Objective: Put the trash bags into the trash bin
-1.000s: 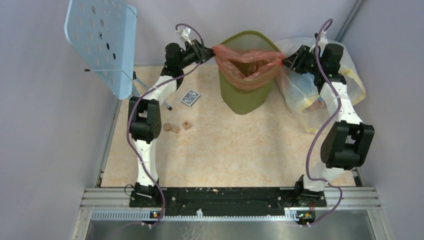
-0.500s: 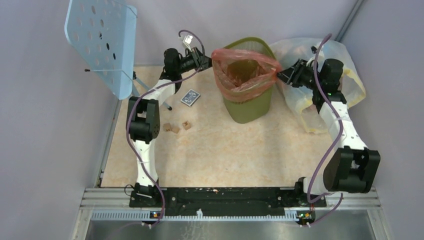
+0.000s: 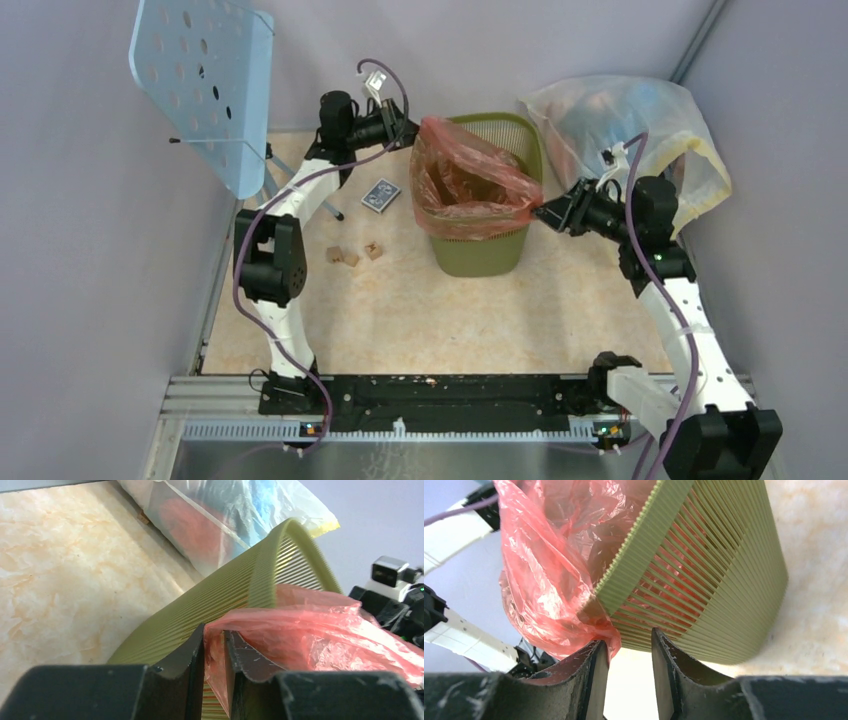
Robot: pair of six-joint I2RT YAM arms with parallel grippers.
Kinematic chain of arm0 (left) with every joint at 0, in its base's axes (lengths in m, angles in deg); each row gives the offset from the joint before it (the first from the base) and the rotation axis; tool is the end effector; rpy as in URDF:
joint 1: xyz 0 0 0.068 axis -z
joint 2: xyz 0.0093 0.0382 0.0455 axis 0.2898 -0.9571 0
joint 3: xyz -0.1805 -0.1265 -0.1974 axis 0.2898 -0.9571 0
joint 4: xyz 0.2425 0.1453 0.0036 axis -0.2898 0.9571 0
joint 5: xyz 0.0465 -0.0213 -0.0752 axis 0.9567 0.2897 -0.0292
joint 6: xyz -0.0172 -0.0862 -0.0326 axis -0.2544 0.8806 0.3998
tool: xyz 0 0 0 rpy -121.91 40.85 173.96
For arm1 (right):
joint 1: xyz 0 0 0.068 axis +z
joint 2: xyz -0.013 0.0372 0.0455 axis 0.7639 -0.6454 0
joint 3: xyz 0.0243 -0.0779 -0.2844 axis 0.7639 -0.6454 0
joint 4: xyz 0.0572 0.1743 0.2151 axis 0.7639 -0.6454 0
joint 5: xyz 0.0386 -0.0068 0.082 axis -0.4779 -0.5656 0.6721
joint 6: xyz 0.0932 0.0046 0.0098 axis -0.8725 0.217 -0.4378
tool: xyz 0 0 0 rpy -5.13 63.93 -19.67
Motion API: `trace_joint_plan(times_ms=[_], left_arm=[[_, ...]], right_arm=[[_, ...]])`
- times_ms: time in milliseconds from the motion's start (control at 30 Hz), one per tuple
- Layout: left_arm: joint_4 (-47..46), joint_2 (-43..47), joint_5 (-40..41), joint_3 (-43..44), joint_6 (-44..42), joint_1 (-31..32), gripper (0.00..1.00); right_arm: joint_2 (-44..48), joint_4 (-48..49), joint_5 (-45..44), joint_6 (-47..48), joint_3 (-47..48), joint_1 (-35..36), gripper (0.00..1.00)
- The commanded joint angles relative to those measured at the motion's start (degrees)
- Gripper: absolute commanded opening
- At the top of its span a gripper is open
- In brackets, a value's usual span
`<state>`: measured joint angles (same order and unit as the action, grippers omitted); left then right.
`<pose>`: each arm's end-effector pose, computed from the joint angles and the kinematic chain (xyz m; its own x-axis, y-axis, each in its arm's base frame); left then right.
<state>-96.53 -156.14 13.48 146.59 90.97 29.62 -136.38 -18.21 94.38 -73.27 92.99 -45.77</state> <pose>0.4992 -0.1824 0.3266 -0.6848 -0.2710 -0.6765 0.6029 0.3107 -0.7348 0.2565 0.0734 0.3560 -0.5415 0.3323 -0.7723 -0.4814 0.6306 0.6088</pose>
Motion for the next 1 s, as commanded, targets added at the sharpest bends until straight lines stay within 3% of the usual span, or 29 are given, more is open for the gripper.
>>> trace_joint_plan(times_ms=[0,233,600,967], left_arm=[[4.91,7.68,-6.70,2.08,-1.46,2.69,0.26],[16.33,10.88,-1.12,2.72,-7.97,2.69,0.29],[21.18,10.72,3.32,1.94,-12.00,2.69,0.30],[21.95,11.01,3.45,1.34,-13.55,2.61,0.32]], right_arm=[[5.34,-3.55,-2.17,-1.27,-1.47,0.98,0.37],[7.61,-18.62,-15.52,4.42,3.63,0.98,0.52],[11.09,-19.92,-17.30,12.80,8.87,0.98,0.66],[10.99,-19.62,-14.68,17.36,13.09,0.98,0.67]])
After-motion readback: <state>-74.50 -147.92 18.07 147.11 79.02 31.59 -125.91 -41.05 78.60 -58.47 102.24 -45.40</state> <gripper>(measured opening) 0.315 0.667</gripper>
